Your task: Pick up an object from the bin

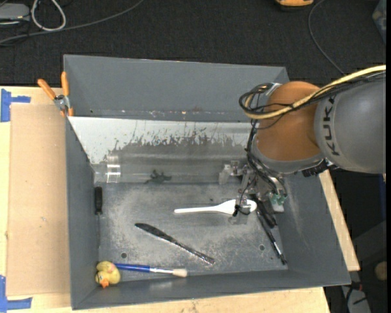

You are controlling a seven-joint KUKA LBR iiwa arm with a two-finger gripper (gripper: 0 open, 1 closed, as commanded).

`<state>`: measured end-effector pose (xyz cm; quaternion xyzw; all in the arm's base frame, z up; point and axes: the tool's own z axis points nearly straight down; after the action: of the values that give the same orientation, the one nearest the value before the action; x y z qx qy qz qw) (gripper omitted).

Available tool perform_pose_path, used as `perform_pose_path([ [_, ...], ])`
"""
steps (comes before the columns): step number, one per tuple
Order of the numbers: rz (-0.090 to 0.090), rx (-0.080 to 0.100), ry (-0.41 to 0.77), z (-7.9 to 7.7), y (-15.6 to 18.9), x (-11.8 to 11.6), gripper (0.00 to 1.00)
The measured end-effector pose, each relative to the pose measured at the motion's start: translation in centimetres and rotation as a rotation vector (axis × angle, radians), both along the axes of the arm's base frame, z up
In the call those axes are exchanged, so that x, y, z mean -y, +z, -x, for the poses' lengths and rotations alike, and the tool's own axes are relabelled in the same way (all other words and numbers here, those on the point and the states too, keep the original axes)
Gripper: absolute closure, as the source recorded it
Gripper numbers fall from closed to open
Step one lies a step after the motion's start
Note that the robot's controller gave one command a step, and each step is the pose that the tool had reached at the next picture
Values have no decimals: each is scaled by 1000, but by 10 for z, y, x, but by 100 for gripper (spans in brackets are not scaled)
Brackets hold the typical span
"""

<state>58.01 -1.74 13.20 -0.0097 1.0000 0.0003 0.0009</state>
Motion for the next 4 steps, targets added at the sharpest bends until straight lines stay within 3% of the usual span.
perform_pose_path([
  [1,1,9,53,-7,-59,9,0],
  [2,-1,8,-20,-9,-61,-2,100],
  [3,-1,8,-20,-9,-61,-2,100],
  [4,-1,-4,-19,-5,-32,-2,100],
])
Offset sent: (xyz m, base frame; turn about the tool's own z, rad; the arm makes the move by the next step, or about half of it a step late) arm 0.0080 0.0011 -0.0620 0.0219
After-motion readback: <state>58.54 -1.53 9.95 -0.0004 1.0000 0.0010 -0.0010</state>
